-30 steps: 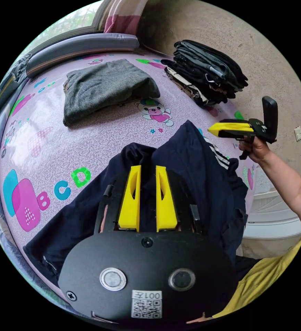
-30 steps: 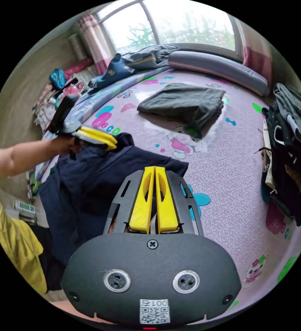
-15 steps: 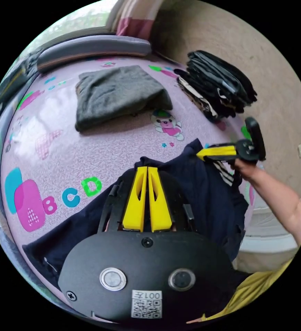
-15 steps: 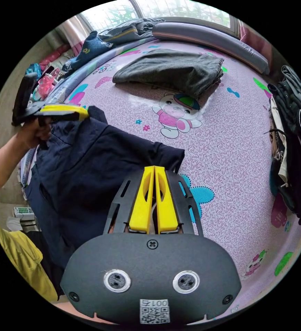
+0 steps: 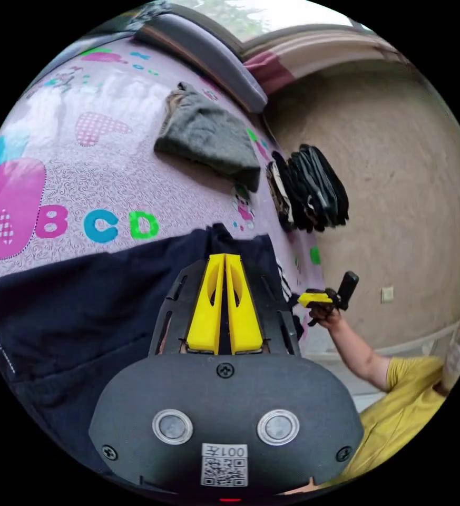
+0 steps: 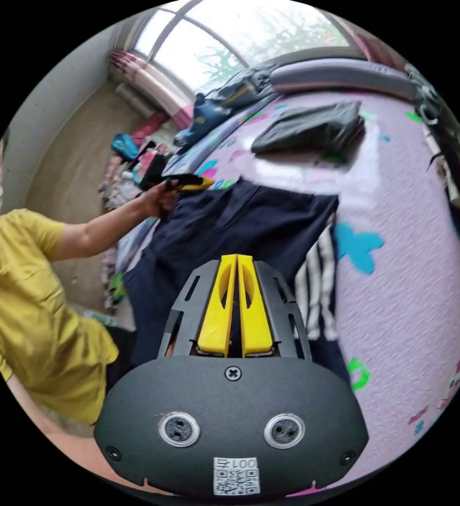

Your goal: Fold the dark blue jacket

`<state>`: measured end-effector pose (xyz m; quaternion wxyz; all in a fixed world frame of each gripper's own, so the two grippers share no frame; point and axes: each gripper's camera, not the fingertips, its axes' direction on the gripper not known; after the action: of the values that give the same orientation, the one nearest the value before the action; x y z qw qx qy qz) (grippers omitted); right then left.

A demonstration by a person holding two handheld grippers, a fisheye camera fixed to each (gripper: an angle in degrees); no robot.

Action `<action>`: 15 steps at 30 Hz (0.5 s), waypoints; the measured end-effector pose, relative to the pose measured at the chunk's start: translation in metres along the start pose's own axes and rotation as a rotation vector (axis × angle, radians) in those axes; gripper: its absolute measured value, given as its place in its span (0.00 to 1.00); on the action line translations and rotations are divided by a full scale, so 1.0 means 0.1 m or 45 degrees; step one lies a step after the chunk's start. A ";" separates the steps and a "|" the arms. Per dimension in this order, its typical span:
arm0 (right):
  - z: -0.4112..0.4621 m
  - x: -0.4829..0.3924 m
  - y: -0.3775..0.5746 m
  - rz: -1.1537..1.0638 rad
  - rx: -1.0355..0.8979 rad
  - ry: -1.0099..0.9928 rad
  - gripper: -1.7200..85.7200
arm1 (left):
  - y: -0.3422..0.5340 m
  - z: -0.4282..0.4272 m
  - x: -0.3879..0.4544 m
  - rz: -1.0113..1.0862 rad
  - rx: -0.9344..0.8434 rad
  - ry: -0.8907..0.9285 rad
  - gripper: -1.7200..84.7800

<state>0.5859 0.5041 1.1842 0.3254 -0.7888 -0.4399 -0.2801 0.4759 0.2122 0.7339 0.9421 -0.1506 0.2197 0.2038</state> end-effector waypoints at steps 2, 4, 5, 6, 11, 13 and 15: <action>0.04 -0.01 0.30 -0.006 -0.088 -0.135 0.03 | 0.25 0.05 0.16 0.114 -0.102 -0.018 0.01; 0.09 0.00 0.61 0.039 -0.155 -0.147 0.02 | 0.57 0.15 0.35 0.230 -0.199 -0.041 0.01; 0.10 0.00 0.67 0.050 -0.156 -0.142 0.02 | 0.78 0.25 0.47 0.272 -0.252 -0.029 0.01; 0.10 0.02 0.77 0.058 -0.142 -0.157 0.02 | 0.98 0.36 0.59 0.315 -0.298 0.020 0.01; 0.06 0.08 0.98 0.089 -0.023 -0.172 0.03 | 1.52 0.89 0.95 0.424 -0.394 0.050 0.01; 0.21 0.23 1.06 0.234 -0.107 0.052 0.03 | 1.58 1.08 1.01 0.454 -0.405 -0.015 0.01; 0.36 0.23 1.12 0.163 -0.189 -0.016 0.03 | 1.61 1.29 1.11 0.514 -0.399 -0.090 0.01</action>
<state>0.7005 0.4983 1.1479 0.2805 -0.8390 -0.3686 -0.2856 0.5397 0.4354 0.7605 0.8546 -0.2406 0.1778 0.4244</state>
